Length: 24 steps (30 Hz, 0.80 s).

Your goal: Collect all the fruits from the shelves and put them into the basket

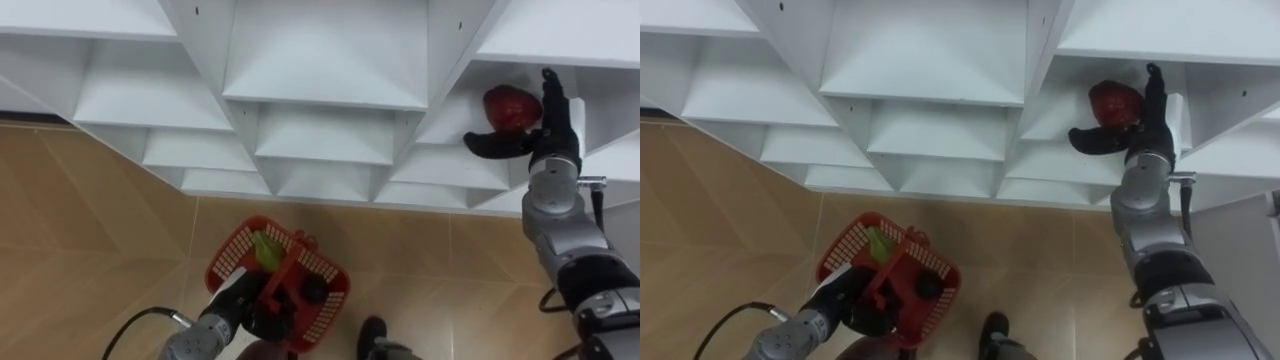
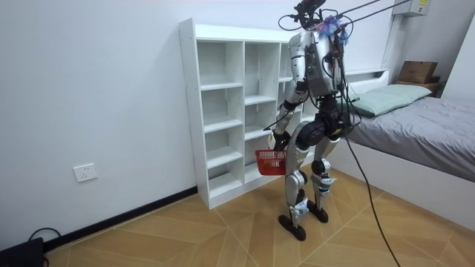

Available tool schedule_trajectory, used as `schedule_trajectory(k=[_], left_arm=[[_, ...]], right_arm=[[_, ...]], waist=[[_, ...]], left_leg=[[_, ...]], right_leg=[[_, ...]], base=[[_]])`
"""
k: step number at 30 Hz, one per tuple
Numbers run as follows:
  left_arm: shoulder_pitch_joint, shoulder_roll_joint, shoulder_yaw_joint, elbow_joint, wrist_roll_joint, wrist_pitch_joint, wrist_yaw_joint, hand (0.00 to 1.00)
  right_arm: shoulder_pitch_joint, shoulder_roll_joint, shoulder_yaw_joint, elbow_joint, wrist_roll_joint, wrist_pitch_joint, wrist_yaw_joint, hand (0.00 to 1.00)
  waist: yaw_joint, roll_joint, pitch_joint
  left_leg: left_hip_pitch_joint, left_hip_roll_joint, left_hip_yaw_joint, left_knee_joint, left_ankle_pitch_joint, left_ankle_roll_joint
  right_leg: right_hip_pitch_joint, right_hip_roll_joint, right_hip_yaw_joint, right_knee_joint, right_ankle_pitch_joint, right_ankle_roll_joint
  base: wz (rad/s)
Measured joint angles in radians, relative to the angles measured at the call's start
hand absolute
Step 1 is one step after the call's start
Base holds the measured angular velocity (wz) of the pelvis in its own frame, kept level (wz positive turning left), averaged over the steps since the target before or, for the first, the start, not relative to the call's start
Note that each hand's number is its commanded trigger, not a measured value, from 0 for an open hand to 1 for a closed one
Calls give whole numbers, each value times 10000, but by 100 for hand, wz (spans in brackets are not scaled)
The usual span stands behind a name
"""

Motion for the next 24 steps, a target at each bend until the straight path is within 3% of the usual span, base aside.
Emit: schedule_trajectory(k=[24], left_arm=[[187, 2, -208, -221, 25, 25, 13, 100]], right_arm=[[1, -44, 9, 26, -967, -21, 39, 0]], waist=[[-4, 31, -19]], left_leg=[[-13, 41, -4, -125, 2, 0]], right_leg=[[39, 39, -116, -128, 65, 6]], base=[[0]])
